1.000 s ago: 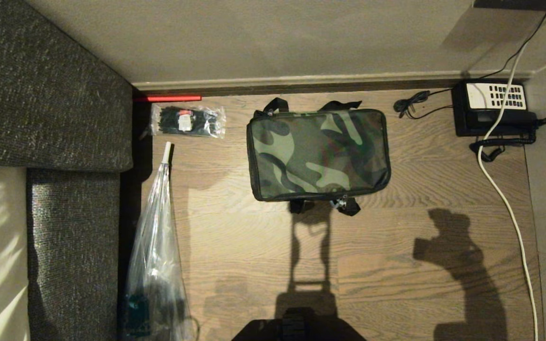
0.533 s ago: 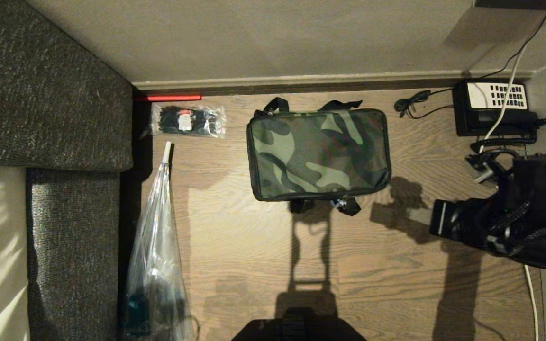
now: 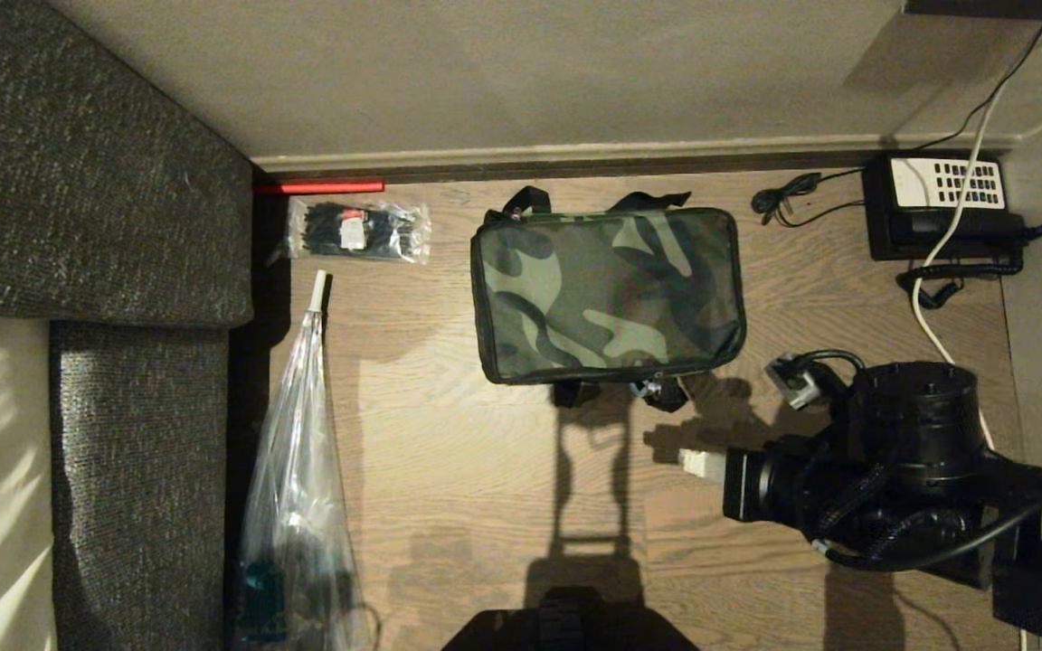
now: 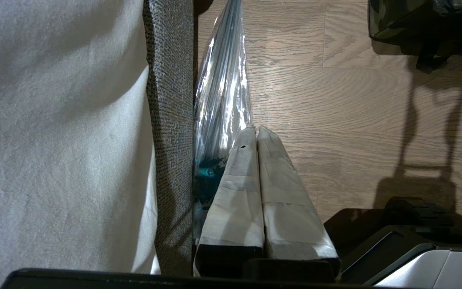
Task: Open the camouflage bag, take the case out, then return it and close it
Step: Open the top of the storage box
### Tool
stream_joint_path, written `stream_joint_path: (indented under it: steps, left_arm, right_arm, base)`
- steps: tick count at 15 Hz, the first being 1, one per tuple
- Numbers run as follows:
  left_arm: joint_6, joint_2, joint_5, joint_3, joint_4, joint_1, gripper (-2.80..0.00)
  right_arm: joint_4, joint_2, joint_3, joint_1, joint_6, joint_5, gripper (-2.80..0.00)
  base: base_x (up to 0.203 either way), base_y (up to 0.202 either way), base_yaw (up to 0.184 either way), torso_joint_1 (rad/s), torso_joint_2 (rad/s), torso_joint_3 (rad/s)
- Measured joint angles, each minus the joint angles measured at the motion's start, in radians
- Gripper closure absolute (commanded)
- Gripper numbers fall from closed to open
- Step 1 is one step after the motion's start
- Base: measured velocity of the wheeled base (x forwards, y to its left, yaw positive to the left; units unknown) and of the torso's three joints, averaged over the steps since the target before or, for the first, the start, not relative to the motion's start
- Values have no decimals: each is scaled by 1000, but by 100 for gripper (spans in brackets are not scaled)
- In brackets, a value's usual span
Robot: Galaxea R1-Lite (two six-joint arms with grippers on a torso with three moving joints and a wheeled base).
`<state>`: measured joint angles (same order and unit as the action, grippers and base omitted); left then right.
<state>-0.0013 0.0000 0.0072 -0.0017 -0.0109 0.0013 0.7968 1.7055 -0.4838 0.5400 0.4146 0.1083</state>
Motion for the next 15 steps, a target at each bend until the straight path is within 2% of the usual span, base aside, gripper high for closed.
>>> stream_joint_path:
  steps: [3, 6, 9, 15]
  left_arm:
    - [0, 0, 0, 0, 0, 0, 0]
    - [0, 0, 0, 0, 0, 0, 0]
    - [0, 0, 0, 0, 0, 0, 0]
    - [0, 0, 0, 0, 0, 0, 0]
  right_arm:
    - [122, 100, -13, 6, -24, -41, -280]
    - [292, 216, -32, 6, -135, -66, -280]
    - [437, 316, -70, -2, -165, -71, -280]
    - [451, 367, -80, -48, -168, -72, -280]
  base:
    - [0, 0, 0, 0, 0, 0]
    - [0, 0, 0, 0, 0, 0]
    - [0, 0, 0, 0, 0, 0]
    - [0, 0, 0, 0, 0, 0]
